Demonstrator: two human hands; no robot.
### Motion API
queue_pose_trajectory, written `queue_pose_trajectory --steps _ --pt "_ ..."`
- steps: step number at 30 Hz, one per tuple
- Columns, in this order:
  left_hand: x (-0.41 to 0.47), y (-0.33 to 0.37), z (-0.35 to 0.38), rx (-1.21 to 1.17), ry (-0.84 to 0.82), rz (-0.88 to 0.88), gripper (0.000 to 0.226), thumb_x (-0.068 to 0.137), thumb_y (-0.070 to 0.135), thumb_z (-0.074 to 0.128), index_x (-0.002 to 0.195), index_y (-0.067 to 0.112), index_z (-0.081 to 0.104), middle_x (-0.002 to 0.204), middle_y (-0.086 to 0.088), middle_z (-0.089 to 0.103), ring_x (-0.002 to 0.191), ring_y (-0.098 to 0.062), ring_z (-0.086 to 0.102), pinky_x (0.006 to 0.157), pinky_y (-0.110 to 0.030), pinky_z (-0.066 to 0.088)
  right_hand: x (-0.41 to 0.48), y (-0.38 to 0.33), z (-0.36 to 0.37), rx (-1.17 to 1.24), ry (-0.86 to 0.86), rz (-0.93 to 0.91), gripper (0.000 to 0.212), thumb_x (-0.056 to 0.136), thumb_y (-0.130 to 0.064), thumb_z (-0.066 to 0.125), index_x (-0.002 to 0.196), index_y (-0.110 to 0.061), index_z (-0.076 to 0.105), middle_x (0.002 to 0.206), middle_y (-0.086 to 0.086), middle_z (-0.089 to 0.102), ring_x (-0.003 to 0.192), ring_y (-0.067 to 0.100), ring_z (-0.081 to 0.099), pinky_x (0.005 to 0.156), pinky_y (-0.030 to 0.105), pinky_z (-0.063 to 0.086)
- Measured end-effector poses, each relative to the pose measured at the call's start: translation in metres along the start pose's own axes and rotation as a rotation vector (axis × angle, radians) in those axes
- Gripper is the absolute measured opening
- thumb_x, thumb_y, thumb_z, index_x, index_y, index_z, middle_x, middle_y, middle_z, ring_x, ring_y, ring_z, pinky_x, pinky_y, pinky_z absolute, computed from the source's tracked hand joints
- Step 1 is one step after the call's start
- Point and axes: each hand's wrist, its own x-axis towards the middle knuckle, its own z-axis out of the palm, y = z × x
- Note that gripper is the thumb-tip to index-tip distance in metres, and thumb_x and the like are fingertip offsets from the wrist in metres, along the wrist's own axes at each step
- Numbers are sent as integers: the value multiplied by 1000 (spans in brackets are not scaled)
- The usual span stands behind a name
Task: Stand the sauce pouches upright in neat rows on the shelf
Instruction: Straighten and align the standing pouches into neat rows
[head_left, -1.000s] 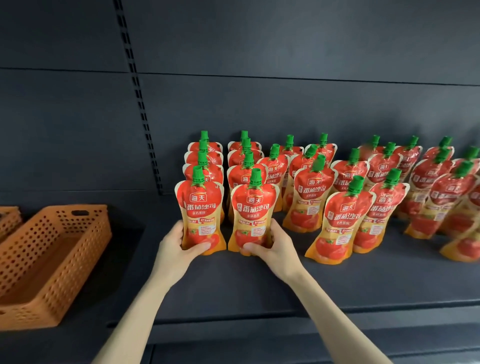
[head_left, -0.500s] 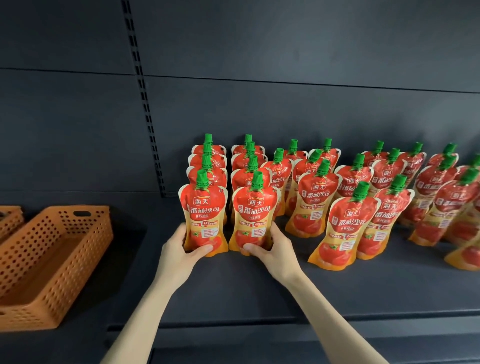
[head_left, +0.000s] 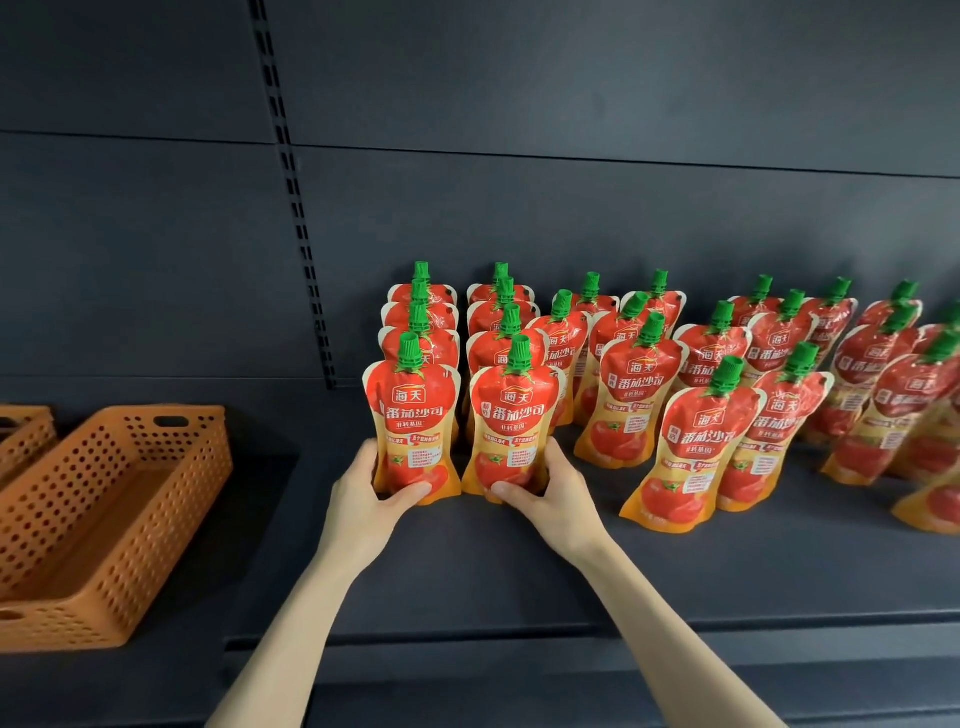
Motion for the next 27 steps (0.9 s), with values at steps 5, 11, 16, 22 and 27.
queue_pose_trajectory --steps 5,11,16,22,27 --pt "0 0 -1 3 2 -6 46 74 22 76 114 21 52 110 6 64 101 -10 61 84 -29 52 0 -2 1 -16 -10 7 59 82 -23 70 131 -21 39 118 -13 53 109 2 50 93 18 41" --pt "-1 2 -2 9 9 -1 51 72 23 78 115 22 51 109 10 63 99 -6 61 82 -27 52 -4 -4 0 -22 1 21 62 80 -25 72 131 -19 38 118 -13 51 108 2 49 92 18 42" --pt "-14 7 -3 41 67 22 59 72 22 78 120 23 45 111 14 55 99 1 54 80 -14 43 -14 -7 -3 -43 46 25 62 81 -29 70 133 -19 37 119 -14 51 108 1 49 94 18 44" --pt "-59 17 1 328 305 217 48 75 18 75 118 10 55 117 -5 56 113 -22 48 86 -33 41 -66 5 -19 -284 262 -83 38 90 -29 59 126 -19 52 126 -8 57 116 8 52 96 27 46" --pt "-79 50 43 224 178 384 23 79 19 70 100 13 63 101 9 59 94 -6 54 79 -21 45 -97 12 -58 -344 331 -117 18 90 -22 60 107 -19 64 104 -10 64 97 9 60 83 26 50"
